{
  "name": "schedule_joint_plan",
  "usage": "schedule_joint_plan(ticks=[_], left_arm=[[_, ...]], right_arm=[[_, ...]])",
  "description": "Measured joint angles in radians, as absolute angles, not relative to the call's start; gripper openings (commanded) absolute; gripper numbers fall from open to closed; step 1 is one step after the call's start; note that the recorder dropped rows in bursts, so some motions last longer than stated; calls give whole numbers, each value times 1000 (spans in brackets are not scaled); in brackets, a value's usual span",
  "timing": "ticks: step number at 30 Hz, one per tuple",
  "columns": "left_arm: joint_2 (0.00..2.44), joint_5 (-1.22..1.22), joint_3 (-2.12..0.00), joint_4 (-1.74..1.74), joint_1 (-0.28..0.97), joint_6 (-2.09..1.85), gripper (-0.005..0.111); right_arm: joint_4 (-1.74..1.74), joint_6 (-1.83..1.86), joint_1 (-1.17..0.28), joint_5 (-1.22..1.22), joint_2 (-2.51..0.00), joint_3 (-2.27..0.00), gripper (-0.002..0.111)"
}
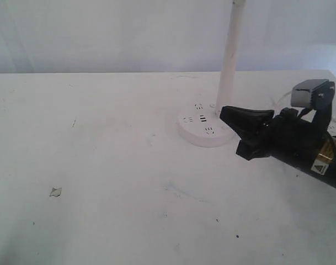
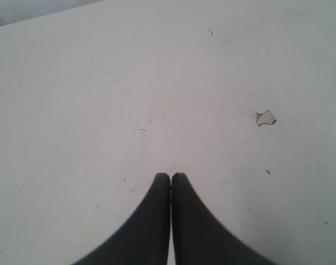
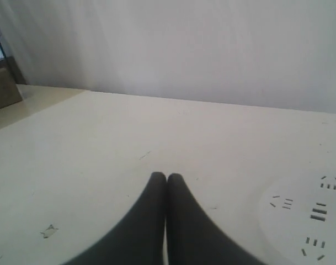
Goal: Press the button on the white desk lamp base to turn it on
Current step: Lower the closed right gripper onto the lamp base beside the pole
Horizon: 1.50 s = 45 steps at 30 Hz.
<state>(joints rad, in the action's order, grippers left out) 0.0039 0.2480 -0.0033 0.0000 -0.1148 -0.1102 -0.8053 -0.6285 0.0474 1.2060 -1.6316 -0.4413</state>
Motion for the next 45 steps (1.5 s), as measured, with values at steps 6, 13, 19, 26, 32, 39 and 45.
schedule_joint_plan(ticks=[6,13,19,26,32,39,45], left_arm=[[4,248,-3,0,-115,-110,0],[4,248,-3,0,-115,-110,0],[4,248,-3,0,-115,-110,0],[4,248,-3,0,-115,-110,0],[4,248,-3,0,-115,-110,0],[4,248,-3,0,-115,-110,0],[4,248,-3,0,-115,-110,0]], right_arm=[[-791,-555,19,1143,-1679,-474,0],[-597,-430,19,1000,-1717,-525,0],[-579,-357,19,941,-1767,-596,0],[-577,-351,19,777,-1851,-669,0],[-577,-351,7,767,-1885,-706,0],[-579,-355,-29,758,-1947,-780,0],[-577,-359,-29,710,-1985,-829,0]])
